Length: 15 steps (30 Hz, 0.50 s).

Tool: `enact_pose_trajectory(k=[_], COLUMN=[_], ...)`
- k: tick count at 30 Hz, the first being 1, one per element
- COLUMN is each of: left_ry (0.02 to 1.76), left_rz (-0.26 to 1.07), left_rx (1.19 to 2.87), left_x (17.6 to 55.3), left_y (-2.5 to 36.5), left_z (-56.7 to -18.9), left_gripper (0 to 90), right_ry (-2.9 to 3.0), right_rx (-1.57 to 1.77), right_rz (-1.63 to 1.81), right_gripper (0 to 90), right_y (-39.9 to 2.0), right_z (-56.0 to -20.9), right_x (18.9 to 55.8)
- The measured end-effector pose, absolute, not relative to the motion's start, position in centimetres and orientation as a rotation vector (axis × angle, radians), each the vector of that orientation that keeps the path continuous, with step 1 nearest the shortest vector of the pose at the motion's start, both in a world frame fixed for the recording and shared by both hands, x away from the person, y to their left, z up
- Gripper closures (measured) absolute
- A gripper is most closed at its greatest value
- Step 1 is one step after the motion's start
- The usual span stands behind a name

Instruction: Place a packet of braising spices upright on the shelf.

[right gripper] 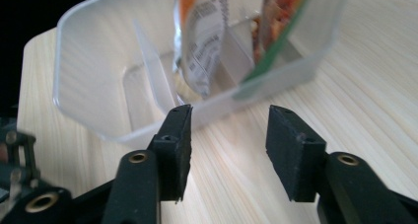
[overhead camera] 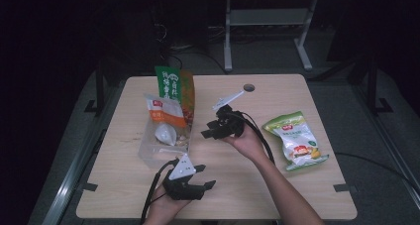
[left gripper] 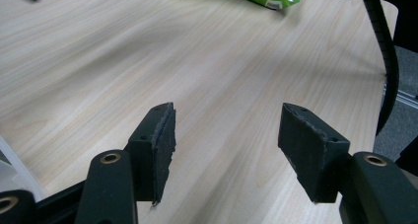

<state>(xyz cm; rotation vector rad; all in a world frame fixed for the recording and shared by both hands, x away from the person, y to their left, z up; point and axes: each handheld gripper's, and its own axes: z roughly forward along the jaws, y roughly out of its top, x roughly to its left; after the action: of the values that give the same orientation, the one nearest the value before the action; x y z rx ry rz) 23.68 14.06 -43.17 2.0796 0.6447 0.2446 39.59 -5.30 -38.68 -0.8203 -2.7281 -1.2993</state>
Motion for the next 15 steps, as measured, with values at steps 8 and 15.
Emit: enact_pose_trajectory(k=[8, 15], left_ry=[0.653, 0.641], left_rz=[0.256, 0.281], left_rx=[2.08, 2.086], left_x=[24.1, 24.5], left_y=[14.2, 14.2], left_z=[-43.1, -43.2], left_gripper=[34.8, 33.9], right_ry=[-2.729, -2.752], right_rx=[-0.865, -0.907], right_rz=[-1.309, -1.278], right_gripper=[43.5, 37.0], right_y=[-8.9, -11.5], right_z=[-38.4, -38.0], right_x=[39.1, 38.6])
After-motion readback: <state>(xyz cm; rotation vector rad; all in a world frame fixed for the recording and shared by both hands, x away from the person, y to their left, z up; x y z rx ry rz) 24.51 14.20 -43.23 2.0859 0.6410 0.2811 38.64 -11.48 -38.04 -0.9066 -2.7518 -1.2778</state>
